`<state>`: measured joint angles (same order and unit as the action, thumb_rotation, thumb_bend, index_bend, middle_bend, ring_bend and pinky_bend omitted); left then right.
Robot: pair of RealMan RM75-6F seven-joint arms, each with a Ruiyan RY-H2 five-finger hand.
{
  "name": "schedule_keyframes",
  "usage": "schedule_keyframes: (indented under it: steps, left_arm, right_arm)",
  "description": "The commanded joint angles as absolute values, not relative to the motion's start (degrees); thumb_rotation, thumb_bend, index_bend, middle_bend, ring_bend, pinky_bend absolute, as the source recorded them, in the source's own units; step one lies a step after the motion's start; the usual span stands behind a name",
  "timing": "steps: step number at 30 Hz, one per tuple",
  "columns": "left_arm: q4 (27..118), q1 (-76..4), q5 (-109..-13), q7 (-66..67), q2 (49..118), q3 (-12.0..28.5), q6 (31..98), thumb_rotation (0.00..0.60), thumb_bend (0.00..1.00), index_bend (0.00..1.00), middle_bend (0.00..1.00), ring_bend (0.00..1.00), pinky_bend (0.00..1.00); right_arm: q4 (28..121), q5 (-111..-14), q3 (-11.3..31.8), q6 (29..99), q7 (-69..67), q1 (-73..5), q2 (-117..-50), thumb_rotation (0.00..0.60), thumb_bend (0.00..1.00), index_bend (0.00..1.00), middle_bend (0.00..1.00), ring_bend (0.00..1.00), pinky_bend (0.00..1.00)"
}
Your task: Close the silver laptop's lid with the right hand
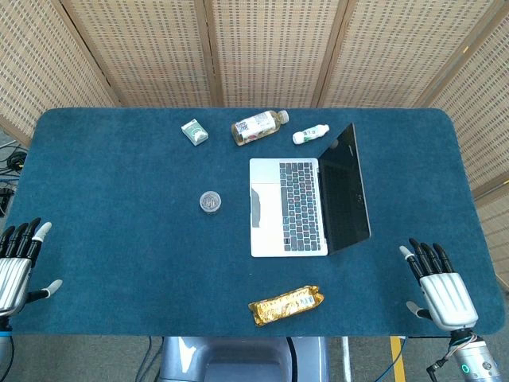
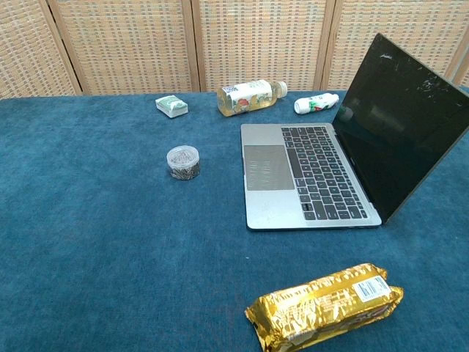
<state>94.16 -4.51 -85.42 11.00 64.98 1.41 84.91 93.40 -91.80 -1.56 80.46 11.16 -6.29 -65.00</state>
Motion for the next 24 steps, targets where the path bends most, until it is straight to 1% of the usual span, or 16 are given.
schedule_keyframes:
  steps: [1,24]
  left_arm:
    - [94.14,-4.56,-85.35,11.09,65.05,1.38,84.76,0.600,0.00,0.00,0.00,0.00,0.00]
    - [94.37,-4.40,-85.82,10.96,64.92,1.43,85.47,0.600,0.00,0.00,0.00,0.00,0.00]
  right_arm:
    - [93.37,-91.77,-1.57,80.34,11.15,-6.33,-65.01,0.600,0.05,0.03,0.00,0.00,0.00]
    - [93.41,-91.70,-1.25,81.32,10.77,-5.96,-64.86,0.600,0.05,0.03,0.00,0.00,0.00]
